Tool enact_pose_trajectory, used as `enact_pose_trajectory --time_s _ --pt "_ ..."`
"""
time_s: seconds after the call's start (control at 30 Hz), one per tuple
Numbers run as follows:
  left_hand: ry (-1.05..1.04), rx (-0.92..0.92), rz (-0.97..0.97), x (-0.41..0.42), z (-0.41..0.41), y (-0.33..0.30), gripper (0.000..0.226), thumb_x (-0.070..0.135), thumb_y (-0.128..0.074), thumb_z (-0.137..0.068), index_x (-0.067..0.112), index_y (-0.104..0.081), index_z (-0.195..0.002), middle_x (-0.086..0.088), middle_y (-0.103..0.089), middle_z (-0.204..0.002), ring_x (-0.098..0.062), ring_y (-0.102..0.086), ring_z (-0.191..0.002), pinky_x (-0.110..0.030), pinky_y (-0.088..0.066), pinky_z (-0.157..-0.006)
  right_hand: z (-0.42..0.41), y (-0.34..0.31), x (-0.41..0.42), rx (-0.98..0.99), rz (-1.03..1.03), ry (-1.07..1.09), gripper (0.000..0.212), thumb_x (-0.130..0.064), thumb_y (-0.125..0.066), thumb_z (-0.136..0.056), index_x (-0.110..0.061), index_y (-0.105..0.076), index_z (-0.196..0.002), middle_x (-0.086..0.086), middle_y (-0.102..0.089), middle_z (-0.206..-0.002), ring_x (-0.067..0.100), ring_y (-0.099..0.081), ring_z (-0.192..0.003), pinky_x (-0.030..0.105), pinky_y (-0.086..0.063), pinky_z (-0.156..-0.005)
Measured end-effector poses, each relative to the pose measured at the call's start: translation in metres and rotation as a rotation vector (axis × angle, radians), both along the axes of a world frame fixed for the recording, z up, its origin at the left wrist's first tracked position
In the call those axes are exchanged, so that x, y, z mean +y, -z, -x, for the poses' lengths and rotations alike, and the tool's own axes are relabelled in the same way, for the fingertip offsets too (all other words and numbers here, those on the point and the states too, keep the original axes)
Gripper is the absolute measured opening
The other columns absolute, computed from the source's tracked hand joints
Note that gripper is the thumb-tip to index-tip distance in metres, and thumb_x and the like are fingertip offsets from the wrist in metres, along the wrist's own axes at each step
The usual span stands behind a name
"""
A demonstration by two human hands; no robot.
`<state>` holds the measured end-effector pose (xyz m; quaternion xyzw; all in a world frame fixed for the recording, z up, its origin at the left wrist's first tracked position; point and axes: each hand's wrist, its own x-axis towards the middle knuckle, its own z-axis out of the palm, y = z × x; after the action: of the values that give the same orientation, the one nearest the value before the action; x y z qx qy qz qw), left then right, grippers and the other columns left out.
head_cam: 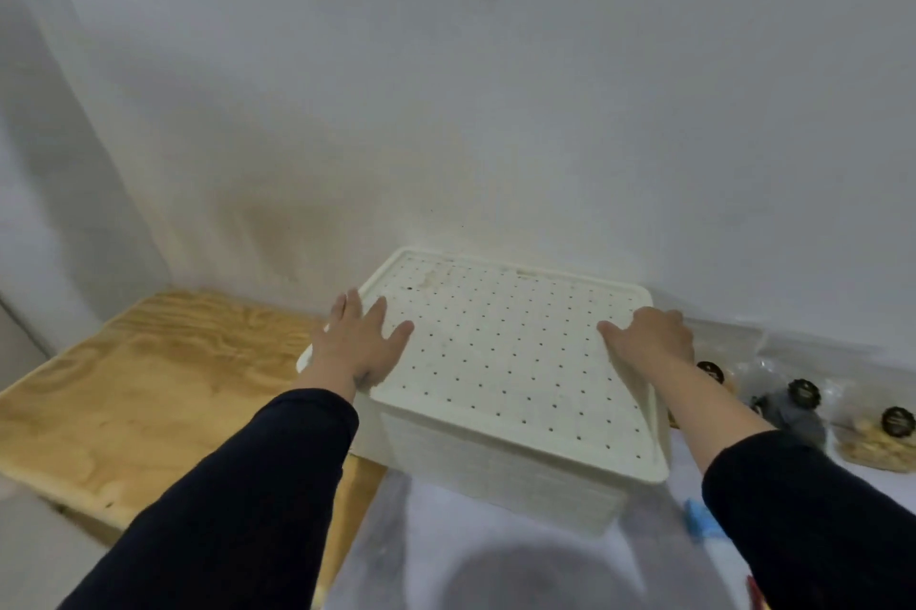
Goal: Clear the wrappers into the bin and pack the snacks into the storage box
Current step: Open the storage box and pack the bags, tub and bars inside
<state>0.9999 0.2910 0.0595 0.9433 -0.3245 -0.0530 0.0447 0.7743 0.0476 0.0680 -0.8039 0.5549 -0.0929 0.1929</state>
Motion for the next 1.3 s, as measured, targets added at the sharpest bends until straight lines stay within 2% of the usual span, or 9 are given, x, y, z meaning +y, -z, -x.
enact_pose_trajectory --time_s 0.1,0.17,0.27,0.43,0.6,0.73,0.9,1.1,1.3 --pt "0.016 0.039 0.008 -0.008 -0.016 -0.004 0.080 0.071 -0.019 -0.088 0.023 -0.015 -0.151 -0.015 -0.002 -0.160 -0.039 -0.009 -0.144 -0.055 -0.021 -0.114 -0.004 0.002 0.005 0.017 0.010 0.042 0.059 -0.051 -0.048 -0.091 -0.006 -0.051 -0.130 0.017 -0.045 -0.137 0.036 -0.045 -0.120 0.035 -0.041 -0.080" --pt "0.024 0.077 0.028 -0.014 -0.026 -0.007 0.081 0.072 -0.026 -0.086 0.020 -0.023 -0.148 -0.018 -0.016 -0.156 -0.041 -0.021 -0.139 -0.053 -0.029 -0.109 -0.007 0.001 0.009 0.032 0.007 0.057 0.058 -0.052 -0.047 -0.090 -0.009 -0.051 -0.130 0.015 -0.048 -0.136 0.034 -0.045 -0.121 0.034 -0.035 -0.075" --pt "0.019 0.114 0.099 -0.020 -0.034 -0.010 0.082 0.072 -0.036 -0.082 0.017 -0.033 -0.144 -0.018 -0.034 -0.143 -0.038 -0.033 -0.129 -0.048 -0.036 -0.101 -0.010 -0.006 0.014 0.056 -0.027 0.073 0.061 -0.056 -0.048 -0.087 -0.012 -0.051 -0.129 0.012 -0.048 -0.135 0.034 -0.042 -0.123 0.038 -0.036 -0.080" --pt "-0.001 0.212 0.155 -0.019 -0.038 -0.019 0.089 0.079 -0.042 -0.071 0.016 -0.046 -0.133 -0.014 -0.041 -0.132 -0.035 -0.046 -0.116 -0.045 -0.044 -0.095 -0.010 -0.033 0.027 0.044 0.009 0.136 0.064 -0.055 -0.052 -0.086 -0.009 -0.049 -0.132 0.012 -0.044 -0.135 0.035 -0.038 -0.123 0.036 -0.034 -0.078" --pt "0.011 0.258 0.285 -0.007 -0.039 -0.038 0.102 0.088 -0.037 -0.055 0.012 -0.056 -0.120 -0.013 -0.051 -0.119 -0.033 -0.055 -0.100 -0.047 -0.051 -0.087 -0.001 -0.075 0.042 -0.061 0.078 0.166 0.059 -0.049 -0.060 -0.085 -0.008 -0.053 -0.126 0.013 -0.044 -0.130 0.038 -0.041 -0.119 0.036 -0.038 -0.078" --pt "-0.003 0.163 0.347 0.010 -0.021 -0.064 0.101 0.089 -0.032 -0.057 0.011 -0.055 -0.116 -0.015 -0.050 -0.114 -0.037 -0.054 -0.099 -0.048 -0.051 -0.086 0.018 -0.097 0.064 -0.158 0.127 0.157 0.055 -0.045 -0.061 -0.085 -0.006 -0.054 -0.123 0.014 -0.043 -0.127 0.038 -0.044 -0.117 0.036 -0.042 -0.077" --pt "-0.073 0.064 0.429 0.057 0.030 -0.070 0.086 0.079 -0.036 -0.075 0.014 -0.048 -0.130 -0.017 -0.040 -0.131 -0.039 -0.042 -0.118 -0.053 -0.042 -0.096 0.055 -0.104 0.106 -0.192 0.147 0.098 0.058 -0.045 -0.059 -0.088 -0.009 -0.047 -0.132 0.015 -0.037 -0.135 0.039 -0.037 -0.124 0.041 -0.042 -0.090" --pt "-0.174 0.081 0.491 0.135 0.102 -0.033 0.086 0.076 -0.039 -0.078 0.015 -0.041 -0.139 -0.019 -0.033 -0.141 -0.039 -0.032 -0.130 -0.054 -0.035 -0.103 0.112 -0.056 0.170 -0.176 0.102 0.032 0.067 -0.048 -0.059 -0.086 -0.013 -0.040 -0.139 0.015 -0.031 -0.141 0.038 -0.035 -0.128 0.043 -0.040 -0.096" --pt "-0.216 0.151 0.396 0.199 0.164 0.016 0.081 0.067 -0.047 -0.083 0.018 -0.031 -0.145 -0.020 -0.024 -0.146 -0.040 -0.025 -0.133 -0.056 -0.032 -0.104 0.160 0.006 0.229 -0.194 0.007 0.016 0.064 -0.041 -0.065 -0.084 -0.011 -0.043 -0.136 0.013 -0.029 -0.146 0.036 -0.027 -0.133 0.043 -0.038 -0.095"
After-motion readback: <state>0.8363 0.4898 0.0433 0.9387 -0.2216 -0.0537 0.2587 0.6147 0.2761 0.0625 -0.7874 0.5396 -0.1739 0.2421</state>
